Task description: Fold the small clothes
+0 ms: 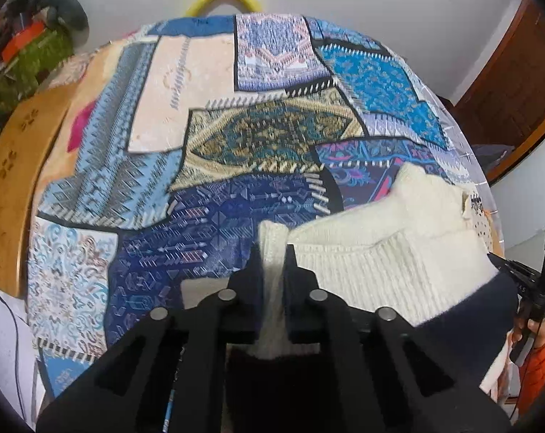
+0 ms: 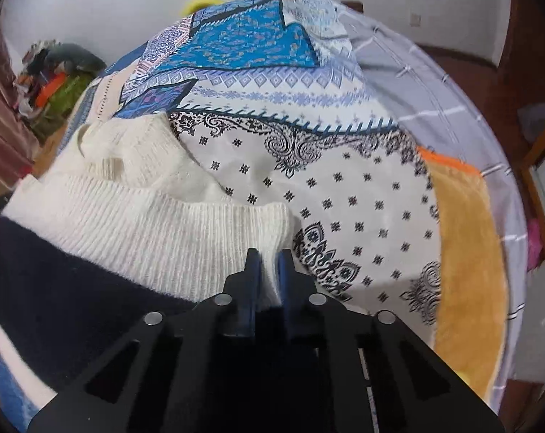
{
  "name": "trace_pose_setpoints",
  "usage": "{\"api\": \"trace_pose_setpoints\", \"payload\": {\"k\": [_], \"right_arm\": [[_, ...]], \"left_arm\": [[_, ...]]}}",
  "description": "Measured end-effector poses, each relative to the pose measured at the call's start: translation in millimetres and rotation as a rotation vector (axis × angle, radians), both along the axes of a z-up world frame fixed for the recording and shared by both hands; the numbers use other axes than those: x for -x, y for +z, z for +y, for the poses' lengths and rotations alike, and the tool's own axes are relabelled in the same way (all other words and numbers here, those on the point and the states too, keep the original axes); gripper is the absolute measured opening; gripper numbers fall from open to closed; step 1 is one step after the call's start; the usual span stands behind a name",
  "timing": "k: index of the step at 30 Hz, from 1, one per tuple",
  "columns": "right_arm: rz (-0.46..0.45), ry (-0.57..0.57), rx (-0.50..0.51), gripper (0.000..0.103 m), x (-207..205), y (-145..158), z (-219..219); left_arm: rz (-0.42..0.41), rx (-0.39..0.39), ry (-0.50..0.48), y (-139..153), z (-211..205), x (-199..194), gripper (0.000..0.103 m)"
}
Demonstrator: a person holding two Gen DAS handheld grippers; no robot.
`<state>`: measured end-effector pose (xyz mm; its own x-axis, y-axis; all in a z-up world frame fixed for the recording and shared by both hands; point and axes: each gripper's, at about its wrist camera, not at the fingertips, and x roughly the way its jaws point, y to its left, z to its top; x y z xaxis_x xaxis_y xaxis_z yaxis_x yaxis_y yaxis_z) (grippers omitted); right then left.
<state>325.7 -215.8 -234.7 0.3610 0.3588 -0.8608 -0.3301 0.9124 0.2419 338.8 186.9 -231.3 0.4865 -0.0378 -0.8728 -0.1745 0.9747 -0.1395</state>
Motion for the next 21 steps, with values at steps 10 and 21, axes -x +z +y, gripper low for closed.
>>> {"api": "trace_pose_setpoints", "payload": {"k": [10, 21], "right_arm": [[-0.108, -0.075, 0.059, 0.006, -1, 14, -12], [-0.076, -0.122, 0.079, 0.009, -3, 13, -13]], "left_arm": [[-0.09, -0.142, 0.012, 25, -4, -3, 0.008], [0.024, -0.074, 0.029, -9, 8, -8, 0.02]]}}
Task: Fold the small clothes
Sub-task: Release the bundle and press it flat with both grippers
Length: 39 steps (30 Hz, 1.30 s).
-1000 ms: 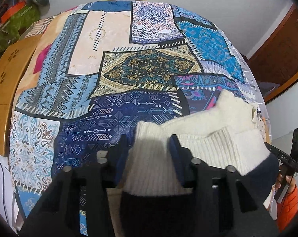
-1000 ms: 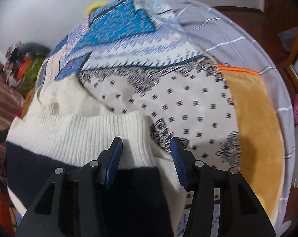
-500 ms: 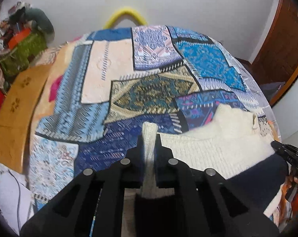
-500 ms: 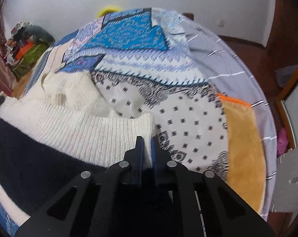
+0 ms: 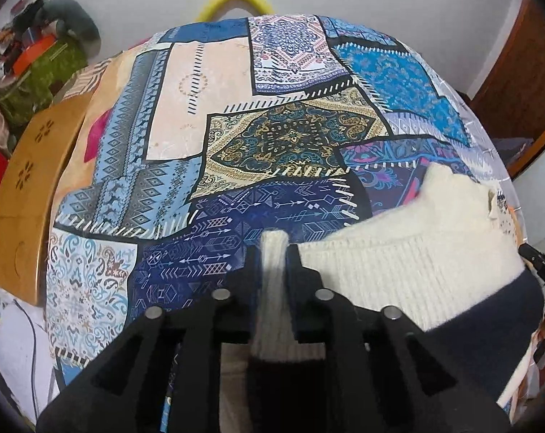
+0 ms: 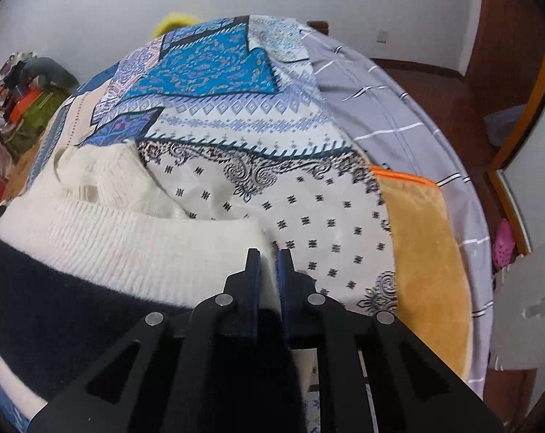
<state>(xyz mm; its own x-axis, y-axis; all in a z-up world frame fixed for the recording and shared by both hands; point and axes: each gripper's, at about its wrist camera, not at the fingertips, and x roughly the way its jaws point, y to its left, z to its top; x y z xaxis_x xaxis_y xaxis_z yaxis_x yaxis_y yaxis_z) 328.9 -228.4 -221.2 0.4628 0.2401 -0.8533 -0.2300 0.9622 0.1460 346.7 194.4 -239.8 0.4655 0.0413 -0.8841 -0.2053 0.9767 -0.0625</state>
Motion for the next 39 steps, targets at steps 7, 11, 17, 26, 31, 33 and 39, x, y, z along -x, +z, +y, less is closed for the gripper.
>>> {"api": "trace_pose_setpoints", "payload": {"k": [7, 11, 17, 26, 31, 33, 39], "right_arm": [[-0.028, 0.025, -0.099, 0.032, 12, 30, 6], [-0.07, 0.098, -0.134, 0.034, 26, 54, 26], [-0.109, 0.249, -0.18, 0.048, 51, 78, 75], [-0.052, 0.406, -0.187, 0.063, 72, 57, 138], [-0.001, 0.395, -0.176, 0.066, 65, 32, 135], [-0.014, 0.394, -0.185, 0.066, 66, 30, 127], [-0.016, 0.324, -0.183, 0.066, 64, 29, 91]], "left_arm": [[-0.028, -0.019, 0.007, 21, 3, 14, 0.043], [-0.058, -0.036, -0.036, 38, -9, 28, 0.052], [-0.076, 0.016, -0.13, 49, -40, 44, 0.065], [0.027, 0.068, -0.223, 16, -82, 46, 0.066], [0.034, 0.046, -0.237, 1, -83, 49, 0.073], [0.032, 0.041, -0.24, 1, -81, 50, 0.074], [0.023, 0.026, -0.235, 3, -72, 59, 0.074]]}}
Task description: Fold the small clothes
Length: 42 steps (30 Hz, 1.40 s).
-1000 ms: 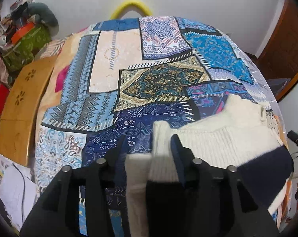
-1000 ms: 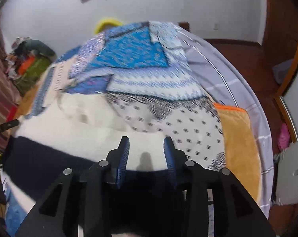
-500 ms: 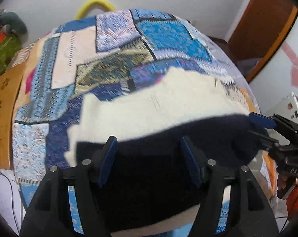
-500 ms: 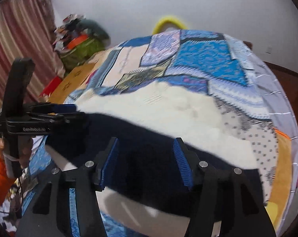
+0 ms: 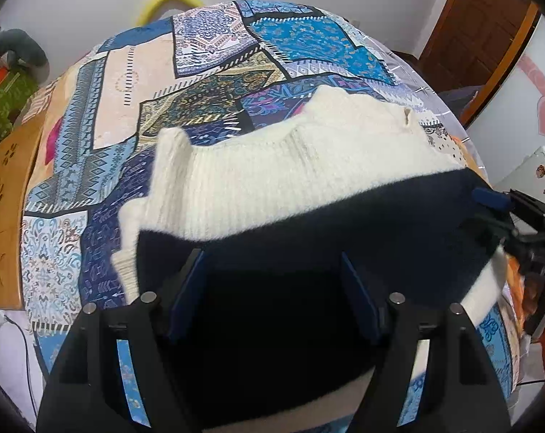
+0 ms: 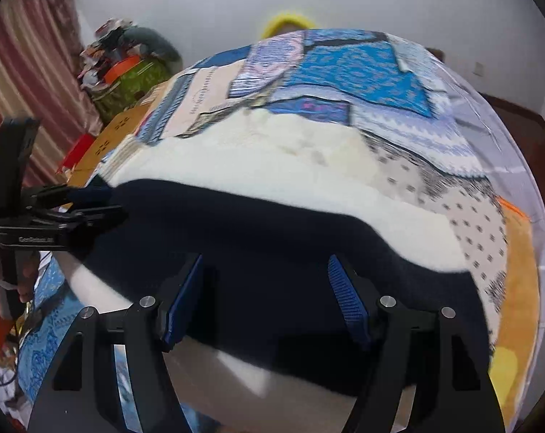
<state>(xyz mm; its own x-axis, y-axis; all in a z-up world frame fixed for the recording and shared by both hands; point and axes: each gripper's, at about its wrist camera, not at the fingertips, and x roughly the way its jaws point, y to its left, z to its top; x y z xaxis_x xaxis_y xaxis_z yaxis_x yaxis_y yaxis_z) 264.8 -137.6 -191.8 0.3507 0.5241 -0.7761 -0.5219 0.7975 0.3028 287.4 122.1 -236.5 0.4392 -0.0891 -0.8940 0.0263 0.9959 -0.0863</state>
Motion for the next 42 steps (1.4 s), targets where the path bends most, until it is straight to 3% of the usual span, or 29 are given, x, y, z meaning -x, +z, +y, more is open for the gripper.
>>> {"api": "trace_pose_setpoints", "payload": {"k": [17, 20, 29, 34, 37, 39, 42], "right_arm": [[0.108, -0.239, 0.01, 0.073, 12, -21, -102], [0.114, -0.257, 0.014, 0.074, 17, -22, -110], [0.129, -0.323, -0.01, 0.078, 27, -20, -137], [0.121, -0.324, 0.008, 0.077, 35, -15, -148], [0.143, -0.314, 0.025, 0.067, 37, -24, -151], [0.172, -0.3, 0.011, 0.047, 38, -32, -150], [0.197, -0.294, -0.057, 0.029, 39, -37, -150]], "left_arm": [[-0.019, 0.014, 0.028, 4, 26, 40, 0.074], [-0.015, -0.029, 0.073, 4, 35, 47, 0.089], [0.038, 0.121, 0.246, -10, 92, 69, 0.089], [0.021, 0.096, 0.233, -4, 86, 78, 0.087], [0.029, 0.058, 0.223, -8, 79, 76, 0.087], [0.041, 0.047, 0.228, -12, 77, 75, 0.087], [0.052, 0.048, 0.244, -18, 78, 73, 0.088]]}}
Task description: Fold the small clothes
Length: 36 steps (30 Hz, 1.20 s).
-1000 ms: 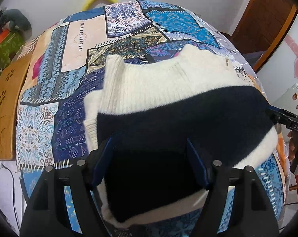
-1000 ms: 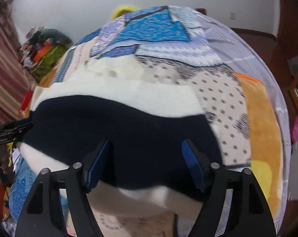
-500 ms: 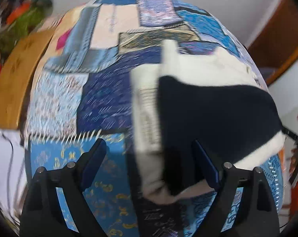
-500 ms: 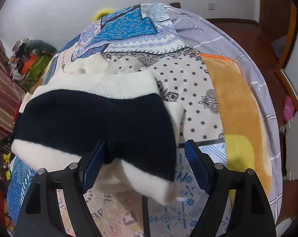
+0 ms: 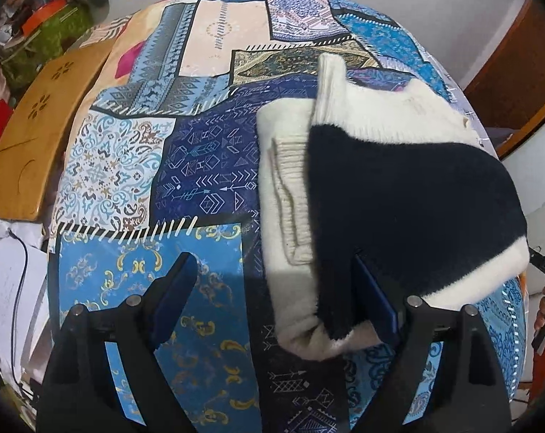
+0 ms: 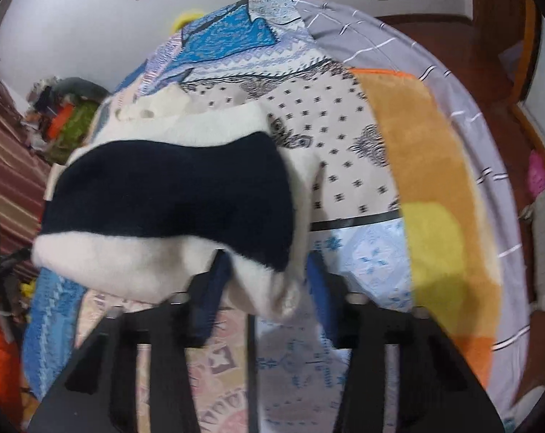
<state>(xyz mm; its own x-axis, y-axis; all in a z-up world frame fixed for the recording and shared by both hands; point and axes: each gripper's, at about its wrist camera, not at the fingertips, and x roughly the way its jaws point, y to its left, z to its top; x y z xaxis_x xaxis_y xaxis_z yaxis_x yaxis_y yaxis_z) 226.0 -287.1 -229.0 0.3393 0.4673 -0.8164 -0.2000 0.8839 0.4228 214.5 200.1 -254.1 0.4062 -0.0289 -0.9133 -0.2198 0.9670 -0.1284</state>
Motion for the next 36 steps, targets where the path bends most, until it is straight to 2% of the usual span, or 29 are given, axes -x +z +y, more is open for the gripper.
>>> {"api": "trace_pose_setpoints", "payload": {"k": [3, 6, 9, 12, 16, 17, 21, 24, 30, 36], "right_arm": [[-0.036, -0.003, 0.045, 0.019, 0, 3, 5], [-0.055, -0.022, 0.1, 0.019, -2, 8, 4], [-0.07, -0.044, 0.142, 0.019, -5, 13, 0], [-0.077, -0.09, 0.147, 0.019, -6, 22, -9], [-0.054, -0.108, 0.096, 0.02, -7, 33, -17], [-0.055, -0.106, 0.087, 0.023, -7, 35, -17], [-0.097, -0.072, 0.078, 0.044, -4, 51, -3], [-0.147, -0.016, 0.104, 0.053, 2, 62, 17], [-0.21, 0.125, 0.111, 0.065, 10, 74, 66], [-0.227, 0.212, 0.14, 0.065, 11, 66, 105]], "left_arm": [[0.001, -0.024, 0.003, -2, 0, 0, 0.09], [-0.001, -0.069, -0.002, -1, -3, 0, 0.092], [-0.002, -0.068, 0.008, 2, -2, 2, 0.092], [0.001, -0.032, 0.03, 5, 3, 7, 0.092], [0.013, 0.065, 0.071, 8, 11, 17, 0.092], [0.014, 0.093, 0.082, 10, 13, 21, 0.092], [0.024, 0.173, 0.083, 13, 8, 35, 0.092], [0.033, 0.247, 0.073, 13, 0, 45, 0.092], [0.053, 0.39, 0.053, 6, -23, 58, 0.092], [0.023, 0.448, 0.048, 7, -34, 49, 0.092]]}}
